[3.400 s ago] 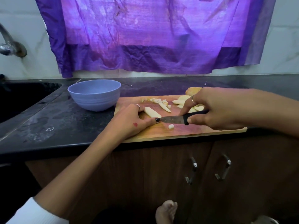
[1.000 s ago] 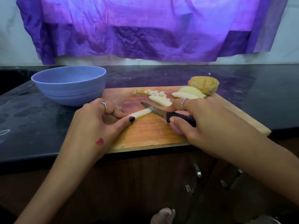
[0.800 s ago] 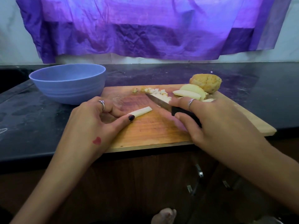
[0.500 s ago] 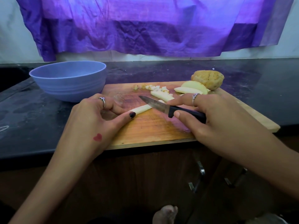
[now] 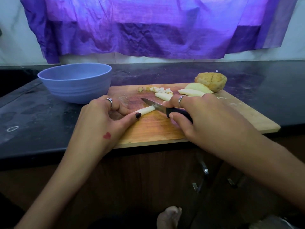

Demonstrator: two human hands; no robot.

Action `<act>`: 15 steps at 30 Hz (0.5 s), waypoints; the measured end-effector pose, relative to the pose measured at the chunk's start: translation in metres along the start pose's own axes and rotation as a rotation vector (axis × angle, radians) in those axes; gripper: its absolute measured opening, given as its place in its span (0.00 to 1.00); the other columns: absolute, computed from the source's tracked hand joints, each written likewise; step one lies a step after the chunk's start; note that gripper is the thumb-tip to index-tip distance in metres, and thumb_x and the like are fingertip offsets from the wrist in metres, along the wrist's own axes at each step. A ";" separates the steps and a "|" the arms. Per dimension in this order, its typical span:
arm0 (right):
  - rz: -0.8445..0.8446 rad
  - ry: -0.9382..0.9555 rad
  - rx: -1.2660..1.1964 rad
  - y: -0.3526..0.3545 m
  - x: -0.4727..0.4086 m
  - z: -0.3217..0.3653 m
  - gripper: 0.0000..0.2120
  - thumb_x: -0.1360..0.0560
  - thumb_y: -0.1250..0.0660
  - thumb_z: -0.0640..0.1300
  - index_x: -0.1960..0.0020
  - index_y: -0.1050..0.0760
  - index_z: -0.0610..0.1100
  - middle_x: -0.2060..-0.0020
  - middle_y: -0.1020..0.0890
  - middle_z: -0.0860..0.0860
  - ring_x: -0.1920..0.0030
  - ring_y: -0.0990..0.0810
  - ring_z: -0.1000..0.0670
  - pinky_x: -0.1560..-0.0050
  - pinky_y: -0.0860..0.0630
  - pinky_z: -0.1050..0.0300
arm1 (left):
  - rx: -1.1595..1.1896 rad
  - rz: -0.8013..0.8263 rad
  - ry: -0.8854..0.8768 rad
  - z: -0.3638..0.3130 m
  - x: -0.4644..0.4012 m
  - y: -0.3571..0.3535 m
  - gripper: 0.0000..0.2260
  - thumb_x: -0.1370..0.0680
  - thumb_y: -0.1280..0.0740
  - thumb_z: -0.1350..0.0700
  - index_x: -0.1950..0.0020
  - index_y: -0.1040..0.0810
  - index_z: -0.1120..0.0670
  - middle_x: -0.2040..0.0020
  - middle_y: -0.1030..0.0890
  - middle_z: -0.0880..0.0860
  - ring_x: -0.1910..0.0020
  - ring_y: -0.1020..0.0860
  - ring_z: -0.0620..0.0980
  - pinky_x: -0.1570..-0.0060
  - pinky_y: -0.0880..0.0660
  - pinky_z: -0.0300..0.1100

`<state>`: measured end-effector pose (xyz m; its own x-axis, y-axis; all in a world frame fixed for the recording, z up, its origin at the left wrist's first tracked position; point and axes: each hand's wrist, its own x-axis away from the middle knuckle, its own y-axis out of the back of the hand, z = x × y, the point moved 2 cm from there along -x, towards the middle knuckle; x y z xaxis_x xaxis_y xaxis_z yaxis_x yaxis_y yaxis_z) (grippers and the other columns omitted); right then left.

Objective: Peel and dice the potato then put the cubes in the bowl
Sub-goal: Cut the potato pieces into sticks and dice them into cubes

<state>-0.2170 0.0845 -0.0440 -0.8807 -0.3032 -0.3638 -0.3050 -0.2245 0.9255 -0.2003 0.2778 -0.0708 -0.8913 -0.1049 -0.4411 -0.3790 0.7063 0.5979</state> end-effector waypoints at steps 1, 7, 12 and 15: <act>-0.021 -0.003 0.004 0.000 0.002 0.000 0.15 0.20 0.45 0.55 0.36 0.30 0.56 0.59 0.26 0.53 0.60 0.27 0.50 0.64 0.32 0.55 | -0.007 -0.002 0.001 0.001 0.000 0.000 0.07 0.32 0.26 0.46 0.63 0.17 0.49 0.54 0.19 0.45 0.50 0.23 0.44 0.51 0.29 0.42; -0.048 0.000 -0.129 0.002 0.007 -0.001 0.15 0.21 0.42 0.55 0.35 0.29 0.57 0.54 0.20 0.52 0.62 0.28 0.55 0.63 0.30 0.54 | -0.014 -0.014 0.006 0.000 0.000 -0.001 0.08 0.32 0.25 0.47 0.63 0.17 0.50 0.55 0.19 0.46 0.52 0.23 0.45 0.51 0.28 0.43; -0.006 0.000 -0.092 0.003 0.003 0.003 0.15 0.21 0.42 0.55 0.35 0.29 0.58 0.55 0.23 0.52 0.64 0.31 0.54 0.65 0.34 0.57 | -0.006 -0.008 0.000 -0.001 0.000 -0.001 0.08 0.31 0.25 0.47 0.62 0.17 0.51 0.55 0.19 0.47 0.53 0.22 0.45 0.50 0.27 0.43; 0.005 0.009 -0.061 0.001 -0.005 0.010 0.13 0.21 0.41 0.54 0.37 0.29 0.57 0.53 0.24 0.52 0.55 0.26 0.50 0.60 0.30 0.56 | -0.009 -0.010 0.000 -0.001 0.000 -0.001 0.08 0.31 0.25 0.48 0.62 0.17 0.51 0.55 0.19 0.48 0.53 0.22 0.45 0.50 0.26 0.44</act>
<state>-0.2166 0.0947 -0.0404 -0.8788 -0.3128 -0.3605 -0.2779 -0.2787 0.9193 -0.1998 0.2767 -0.0708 -0.8875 -0.1115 -0.4472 -0.3900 0.6986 0.5998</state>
